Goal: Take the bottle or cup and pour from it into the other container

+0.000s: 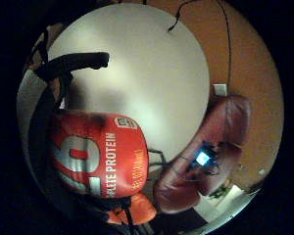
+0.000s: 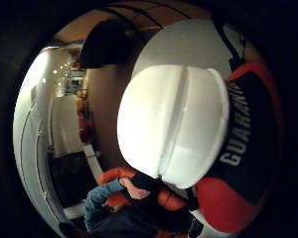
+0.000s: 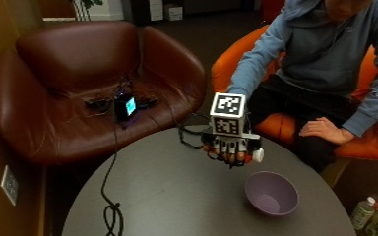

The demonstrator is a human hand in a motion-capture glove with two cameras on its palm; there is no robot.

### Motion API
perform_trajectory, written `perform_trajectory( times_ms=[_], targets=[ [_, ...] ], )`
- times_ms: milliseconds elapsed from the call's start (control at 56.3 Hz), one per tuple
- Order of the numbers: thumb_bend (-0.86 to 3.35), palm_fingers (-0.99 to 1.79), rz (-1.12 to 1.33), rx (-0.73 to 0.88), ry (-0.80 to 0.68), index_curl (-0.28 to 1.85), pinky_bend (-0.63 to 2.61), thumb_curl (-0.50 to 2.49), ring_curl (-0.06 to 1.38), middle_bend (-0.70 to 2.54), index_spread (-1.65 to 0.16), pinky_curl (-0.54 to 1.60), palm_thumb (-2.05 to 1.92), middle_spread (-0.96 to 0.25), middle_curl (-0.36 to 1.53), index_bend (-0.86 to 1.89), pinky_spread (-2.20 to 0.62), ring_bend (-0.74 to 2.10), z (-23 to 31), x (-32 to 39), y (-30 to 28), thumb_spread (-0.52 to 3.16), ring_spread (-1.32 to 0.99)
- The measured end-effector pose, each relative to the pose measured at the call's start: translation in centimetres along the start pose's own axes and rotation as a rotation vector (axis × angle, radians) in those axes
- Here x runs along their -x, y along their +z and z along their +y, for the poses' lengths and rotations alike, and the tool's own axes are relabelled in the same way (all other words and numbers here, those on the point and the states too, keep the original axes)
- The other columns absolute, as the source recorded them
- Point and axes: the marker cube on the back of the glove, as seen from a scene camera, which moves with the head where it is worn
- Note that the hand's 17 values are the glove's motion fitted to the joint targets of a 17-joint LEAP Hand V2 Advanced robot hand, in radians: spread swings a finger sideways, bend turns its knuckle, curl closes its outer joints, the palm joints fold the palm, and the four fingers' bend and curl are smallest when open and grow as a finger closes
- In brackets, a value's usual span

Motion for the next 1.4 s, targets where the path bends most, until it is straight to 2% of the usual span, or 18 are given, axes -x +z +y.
perform_trajectory(
  times_ms=[160,302,569,871,1404],
  targets=[
    [-0.04,1.18,0.278,0.081,0.016,0.36,0.36,0.72,0.46,0.42,-0.22,0.38,1.02,-0.10,0.51,0.13,-0.31,0.51,-2.0,3.0,-1.3,0.09,-0.21],
    [-0.04,1.18,0.495,0.214,0.040,0.37,0.36,0.73,0.46,0.41,-0.22,0.38,1.02,-0.10,0.51,0.13,-0.32,0.51,-1.9,5.8,-0.3,0.09,-0.21],
    [-0.04,1.19,0.865,0.327,0.064,0.37,0.37,0.73,0.46,0.41,-0.22,0.39,1.01,-0.10,0.52,0.13,-0.32,0.51,-3.4,9.8,1.7,0.09,-0.21],
    [-0.04,1.20,0.925,0.387,0.069,0.38,0.38,0.74,0.47,0.41,-0.22,0.39,0.99,-0.10,0.51,0.14,-0.32,0.52,-4.0,11.5,2.7,0.09,-0.22],
    [-0.04,1.20,0.855,0.355,0.059,0.39,0.38,0.74,0.47,0.41,-0.23,0.39,0.99,-0.10,0.51,0.14,-0.32,0.52,-3.7,11.2,2.5,0.09,-0.22]
  ],
)
